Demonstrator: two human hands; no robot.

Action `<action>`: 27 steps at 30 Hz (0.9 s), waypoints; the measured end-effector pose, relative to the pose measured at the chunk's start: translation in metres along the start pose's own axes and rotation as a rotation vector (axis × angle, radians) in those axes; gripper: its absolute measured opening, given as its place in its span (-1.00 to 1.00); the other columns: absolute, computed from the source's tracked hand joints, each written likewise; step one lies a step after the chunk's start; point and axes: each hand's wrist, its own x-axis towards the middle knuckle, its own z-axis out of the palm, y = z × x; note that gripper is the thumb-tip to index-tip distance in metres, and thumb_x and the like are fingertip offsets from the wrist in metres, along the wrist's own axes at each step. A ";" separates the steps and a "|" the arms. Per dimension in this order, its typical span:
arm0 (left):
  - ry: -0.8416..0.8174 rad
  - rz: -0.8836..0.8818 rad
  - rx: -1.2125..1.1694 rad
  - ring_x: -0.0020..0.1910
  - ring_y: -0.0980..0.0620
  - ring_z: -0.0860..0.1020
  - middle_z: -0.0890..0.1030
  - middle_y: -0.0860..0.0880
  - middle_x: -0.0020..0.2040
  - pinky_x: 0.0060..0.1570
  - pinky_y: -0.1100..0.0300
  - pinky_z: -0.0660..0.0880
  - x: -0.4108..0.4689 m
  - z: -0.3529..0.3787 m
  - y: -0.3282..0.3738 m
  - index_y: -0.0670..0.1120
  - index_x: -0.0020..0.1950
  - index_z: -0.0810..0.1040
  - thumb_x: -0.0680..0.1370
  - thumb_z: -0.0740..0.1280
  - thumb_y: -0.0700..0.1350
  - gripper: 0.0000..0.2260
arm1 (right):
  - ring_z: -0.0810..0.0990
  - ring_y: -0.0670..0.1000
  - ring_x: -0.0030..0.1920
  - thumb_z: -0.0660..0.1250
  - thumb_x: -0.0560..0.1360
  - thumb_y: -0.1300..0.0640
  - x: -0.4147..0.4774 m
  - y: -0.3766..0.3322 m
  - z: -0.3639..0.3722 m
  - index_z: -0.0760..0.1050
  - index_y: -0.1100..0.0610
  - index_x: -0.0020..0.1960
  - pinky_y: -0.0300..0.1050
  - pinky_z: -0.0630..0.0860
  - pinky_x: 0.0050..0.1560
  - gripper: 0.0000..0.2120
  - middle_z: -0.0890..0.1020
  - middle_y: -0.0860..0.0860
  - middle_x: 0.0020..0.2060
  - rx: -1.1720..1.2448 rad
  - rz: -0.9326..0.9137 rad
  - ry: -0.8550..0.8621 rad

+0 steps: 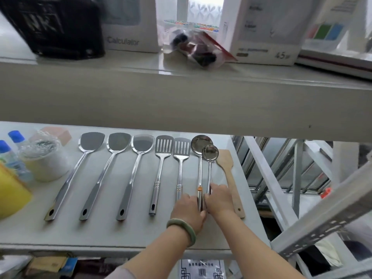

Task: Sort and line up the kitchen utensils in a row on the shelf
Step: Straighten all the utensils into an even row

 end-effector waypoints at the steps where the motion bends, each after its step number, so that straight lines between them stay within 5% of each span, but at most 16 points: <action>1: -0.003 -0.021 0.007 0.14 -0.10 0.51 0.49 -0.12 0.18 0.17 0.07 0.46 0.001 0.001 0.001 -0.09 0.19 0.49 0.49 0.29 0.05 -0.66 | 0.52 0.20 0.04 0.22 0.46 0.18 0.000 0.003 -0.001 0.50 0.21 0.05 -0.08 0.46 0.02 -0.79 0.54 0.22 0.02 -0.021 -0.011 -0.003; 10: 0.041 -0.102 0.014 0.11 -0.12 0.52 0.52 -0.15 0.12 0.11 0.08 0.45 0.008 0.019 0.023 -0.17 0.09 0.53 0.46 0.32 0.05 -0.66 | 0.49 0.10 -0.17 0.19 0.49 0.18 -0.021 0.045 -0.008 0.47 0.17 0.06 -0.11 0.46 -0.16 -0.81 0.49 0.11 -0.15 -0.077 -0.109 -0.007; 19: 0.044 -0.115 0.021 0.10 -0.13 0.53 0.54 -0.17 0.11 0.09 0.11 0.46 0.017 0.018 0.031 -0.19 0.09 0.53 0.45 0.31 0.03 -0.66 | 0.38 0.03 -0.18 0.18 0.52 0.12 -0.036 0.061 -0.013 0.44 0.14 0.12 -0.22 0.33 -0.16 -0.79 0.50 0.10 -0.05 -0.063 -0.139 -0.011; 24: 0.068 -0.098 -0.026 0.14 -0.10 0.52 0.53 -0.14 0.14 0.16 0.08 0.45 0.016 0.018 0.027 -0.12 0.24 0.46 0.48 0.29 0.07 -0.59 | 0.52 0.09 -0.07 0.15 0.56 0.08 -0.035 0.063 -0.023 0.48 0.11 0.20 -0.15 0.45 -0.07 -0.73 0.51 0.12 0.00 -0.023 -0.101 0.107; 27: 0.097 -0.086 -0.053 0.12 -0.09 0.53 0.53 -0.12 0.14 0.14 0.09 0.45 0.012 0.019 0.024 -0.09 0.28 0.43 0.51 0.25 0.09 -0.59 | 0.45 0.05 -0.21 0.16 0.55 0.09 -0.029 0.070 -0.027 0.42 0.11 0.25 -0.18 0.44 -0.17 -0.71 0.40 0.07 -0.11 -0.088 -0.054 0.150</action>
